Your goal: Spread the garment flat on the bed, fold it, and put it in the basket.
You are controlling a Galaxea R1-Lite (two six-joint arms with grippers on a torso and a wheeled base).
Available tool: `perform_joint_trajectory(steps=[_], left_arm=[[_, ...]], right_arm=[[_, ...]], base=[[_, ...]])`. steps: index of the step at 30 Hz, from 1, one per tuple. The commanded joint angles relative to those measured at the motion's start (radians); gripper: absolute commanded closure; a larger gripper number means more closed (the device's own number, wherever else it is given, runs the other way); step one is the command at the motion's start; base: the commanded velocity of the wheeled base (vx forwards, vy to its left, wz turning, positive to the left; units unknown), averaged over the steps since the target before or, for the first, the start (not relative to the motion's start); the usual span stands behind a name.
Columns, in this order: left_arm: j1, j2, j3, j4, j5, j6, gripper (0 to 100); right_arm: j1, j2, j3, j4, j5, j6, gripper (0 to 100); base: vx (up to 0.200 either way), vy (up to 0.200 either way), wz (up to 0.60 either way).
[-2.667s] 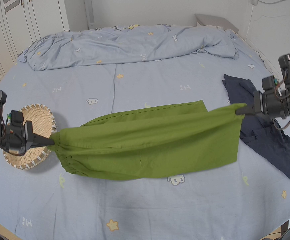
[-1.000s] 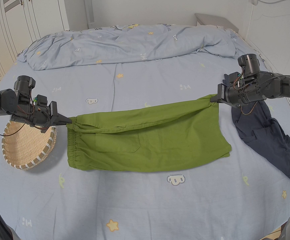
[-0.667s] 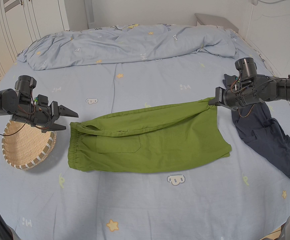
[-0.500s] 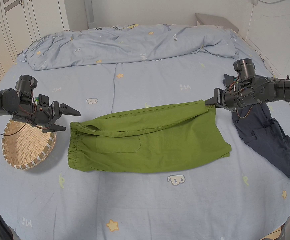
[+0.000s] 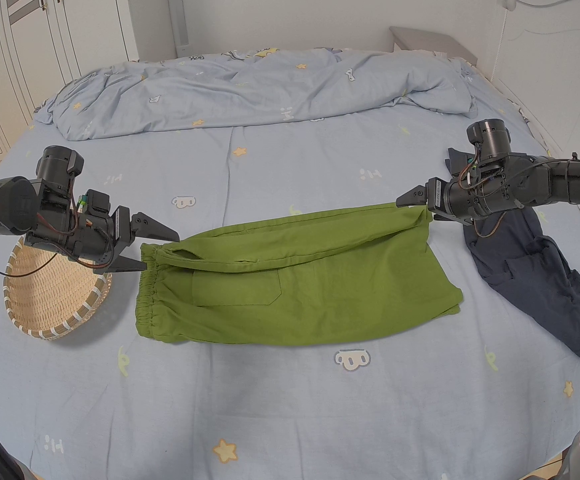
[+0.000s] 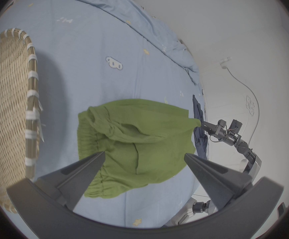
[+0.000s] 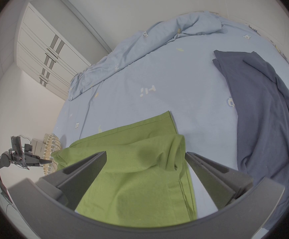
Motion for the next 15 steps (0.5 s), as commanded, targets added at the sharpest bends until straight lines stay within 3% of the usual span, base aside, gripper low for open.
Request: perform_joint_trajectory(steps=[1,5,15], left_arm=[[-0.030,-0.036,0.038,0.001,0.001,-0.001,0],[-0.076,0.045,0.011,-0.012,0.004,-0.001,0],[-0.043,0.226,-0.193,-0.025,0.039,-0.037,0]], right_arm=[[-0.003,-0.007,0.003,0.002,0.001,0.001,0],[-0.001,-0.026,0.005,0.009,-0.001,0.005,0],[0.003,-0.104,0.010,0.060,-0.001,0.007,0]], base=[[0.000,0.000,0.00],[0.000,0.000,0.00],[0.000,0.000,0.00]])
